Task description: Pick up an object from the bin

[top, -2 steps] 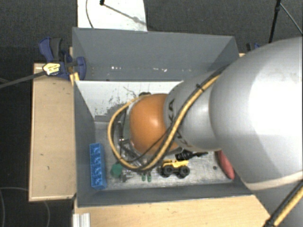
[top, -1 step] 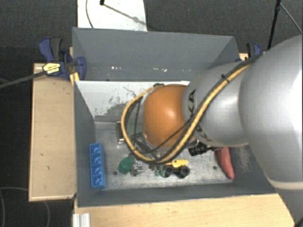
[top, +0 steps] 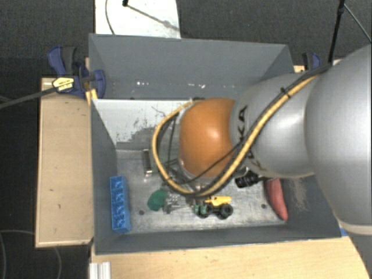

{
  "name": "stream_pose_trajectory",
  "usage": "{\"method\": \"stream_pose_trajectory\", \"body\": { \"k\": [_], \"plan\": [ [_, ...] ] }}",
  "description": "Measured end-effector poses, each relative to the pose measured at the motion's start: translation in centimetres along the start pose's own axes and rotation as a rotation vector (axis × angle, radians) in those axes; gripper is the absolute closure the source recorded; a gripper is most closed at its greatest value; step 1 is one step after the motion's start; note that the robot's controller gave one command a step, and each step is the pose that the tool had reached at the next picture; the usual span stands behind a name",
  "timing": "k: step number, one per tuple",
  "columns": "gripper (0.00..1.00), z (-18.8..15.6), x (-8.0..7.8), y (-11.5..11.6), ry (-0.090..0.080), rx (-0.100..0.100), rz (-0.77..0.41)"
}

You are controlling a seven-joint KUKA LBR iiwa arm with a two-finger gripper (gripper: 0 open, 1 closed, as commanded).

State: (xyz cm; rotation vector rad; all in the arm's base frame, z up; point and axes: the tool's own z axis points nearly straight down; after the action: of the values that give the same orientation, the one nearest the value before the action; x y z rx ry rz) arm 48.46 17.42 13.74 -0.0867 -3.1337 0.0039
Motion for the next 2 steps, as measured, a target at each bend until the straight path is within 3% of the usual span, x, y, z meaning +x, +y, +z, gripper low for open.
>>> {"method": "stream_pose_trajectory", "body": {
  "k": [1,2],
  "plan": [
    [1.00,-0.3,-0.4,1.2,-0.022,-0.010,0.042],
    [1.00,1.8,0.0,0.3,0.003,0.000,0.052]
  ]
}}
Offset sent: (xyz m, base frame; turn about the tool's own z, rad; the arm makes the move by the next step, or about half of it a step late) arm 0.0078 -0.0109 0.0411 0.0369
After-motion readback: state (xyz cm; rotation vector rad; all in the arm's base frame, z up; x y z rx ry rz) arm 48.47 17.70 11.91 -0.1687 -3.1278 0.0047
